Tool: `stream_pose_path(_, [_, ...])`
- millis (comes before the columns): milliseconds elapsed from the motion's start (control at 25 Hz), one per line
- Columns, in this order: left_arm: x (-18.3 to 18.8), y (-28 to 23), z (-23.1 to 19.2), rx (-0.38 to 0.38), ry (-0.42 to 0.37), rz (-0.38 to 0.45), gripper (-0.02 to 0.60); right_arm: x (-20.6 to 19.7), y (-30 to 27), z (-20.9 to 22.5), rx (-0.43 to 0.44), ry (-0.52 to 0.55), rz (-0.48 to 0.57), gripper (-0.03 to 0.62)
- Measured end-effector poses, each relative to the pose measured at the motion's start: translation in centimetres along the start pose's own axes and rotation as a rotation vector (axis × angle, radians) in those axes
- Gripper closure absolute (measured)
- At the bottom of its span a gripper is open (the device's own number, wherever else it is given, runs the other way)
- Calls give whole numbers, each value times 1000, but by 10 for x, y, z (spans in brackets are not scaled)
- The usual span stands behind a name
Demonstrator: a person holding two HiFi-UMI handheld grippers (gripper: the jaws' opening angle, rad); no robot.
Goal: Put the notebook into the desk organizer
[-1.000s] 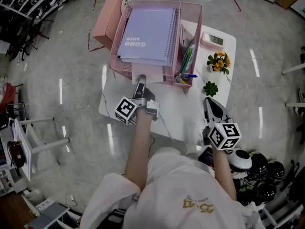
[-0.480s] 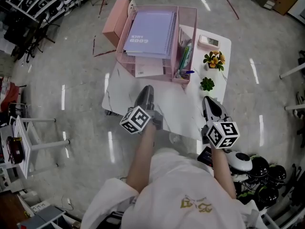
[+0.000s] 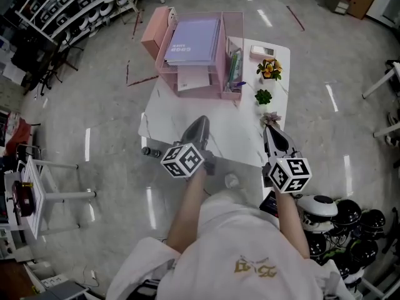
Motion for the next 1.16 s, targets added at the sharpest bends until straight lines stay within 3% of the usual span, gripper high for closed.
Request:
stream_pose_path(360, [-16,59,28,-82,-49,-1,563,-8,69,-38,-42,47,59,583])
stream_pose_path(1160, [-11,104,25,-65,-23,46,563,-2,91,-65,-25,75,92,583])
Point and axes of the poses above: the fingertips, and each gripper's own axes: y backward along the fingers, z to its right, x out of its top, the point moved 10 cm from there along y, backward along the fingers, and after that the axes turned 10 degrees about x, right-handed, at the moved point
